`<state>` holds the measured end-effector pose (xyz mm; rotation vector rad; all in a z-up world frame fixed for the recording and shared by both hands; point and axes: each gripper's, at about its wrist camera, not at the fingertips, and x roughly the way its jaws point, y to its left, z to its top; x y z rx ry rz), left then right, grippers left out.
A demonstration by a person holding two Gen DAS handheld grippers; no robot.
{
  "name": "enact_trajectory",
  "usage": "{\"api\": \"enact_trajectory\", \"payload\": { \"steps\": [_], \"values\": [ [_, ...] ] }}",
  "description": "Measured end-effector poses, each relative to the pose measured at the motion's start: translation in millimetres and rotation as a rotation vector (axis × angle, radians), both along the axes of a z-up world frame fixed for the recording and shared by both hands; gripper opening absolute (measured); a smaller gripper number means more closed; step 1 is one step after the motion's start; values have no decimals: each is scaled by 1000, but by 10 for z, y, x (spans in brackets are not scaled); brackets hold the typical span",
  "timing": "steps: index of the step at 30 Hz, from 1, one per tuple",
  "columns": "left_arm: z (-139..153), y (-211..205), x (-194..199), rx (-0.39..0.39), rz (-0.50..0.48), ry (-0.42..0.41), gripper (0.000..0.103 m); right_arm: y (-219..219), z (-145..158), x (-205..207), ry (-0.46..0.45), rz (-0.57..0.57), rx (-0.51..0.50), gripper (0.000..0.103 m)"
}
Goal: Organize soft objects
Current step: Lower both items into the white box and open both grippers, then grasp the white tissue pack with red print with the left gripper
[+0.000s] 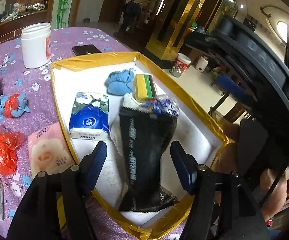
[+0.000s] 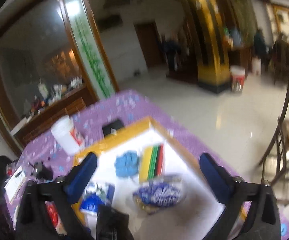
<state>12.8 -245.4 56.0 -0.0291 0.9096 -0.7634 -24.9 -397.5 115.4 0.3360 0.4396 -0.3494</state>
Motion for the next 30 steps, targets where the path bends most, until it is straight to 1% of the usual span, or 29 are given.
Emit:
{"api": "enact_trajectory", "payload": {
  "steps": [2, 3, 4, 5, 6, 8, 11, 14, 16, 19, 20, 21, 23, 25, 26, 28, 30],
  "values": [
    [26, 39, 5, -10, 21, -15, 64, -41, -10, -85, -60, -6, 45, 103],
    [32, 46, 10, -9, 28, -23, 64, -85, -39, -105, -87, 15, 88, 103],
    [42, 58, 14, -8, 36, -33, 64, -145, -75, -102, -104, 44, 151, 103],
    [49, 73, 17, -10, 45, -40, 64, -171, -99, -80, -85, 45, 173, 103],
    [63, 93, 17, -14, 55, -48, 64, -168, -104, -56, -60, 31, 157, 103],
    [81, 126, 24, -21, 66, -58, 64, -95, -61, -45, -39, 1, 76, 101],
    [118, 185, 33, -31, 94, -77, 64, -54, -40, -106, -69, -28, 63, 99],
    [153, 249, 47, -34, 125, -91, 64, -33, -47, -67, -33, -46, 24, 99],
    [171, 308, 71, -46, 141, -85, 64, 14, -46, -66, -26, -29, 4, 99],
    [196, 436, 102, -45, 175, -63, 64, 134, -12, -44, -31, 20, -54, 99],
    [205, 511, 111, -53, 182, -53, 64, 163, -11, -45, -36, 39, -54, 99],
    [211, 580, 118, -55, 192, -40, 64, 165, -13, -50, -43, 62, -30, 99],
    [237, 733, 113, -61, 210, -23, 64, 177, -35, -28, -49, 77, -3, 99],
    [283, 935, 78, -85, 230, -19, 64, 186, -45, -17, -47, 89, 3, 98],
    [314, 1024, 57, -84, 244, -26, 64, 193, -46, -22, -52, 103, 11, 98],
    [375, 1247, -12, -72, 267, -67, 64, 247, -48, -32, -75, 152, 29, 98],
    [391, 1437, -63, -78, 241, -91, 65, 344, -39, -36, -96, 208, 13, 98]
  ]
}}
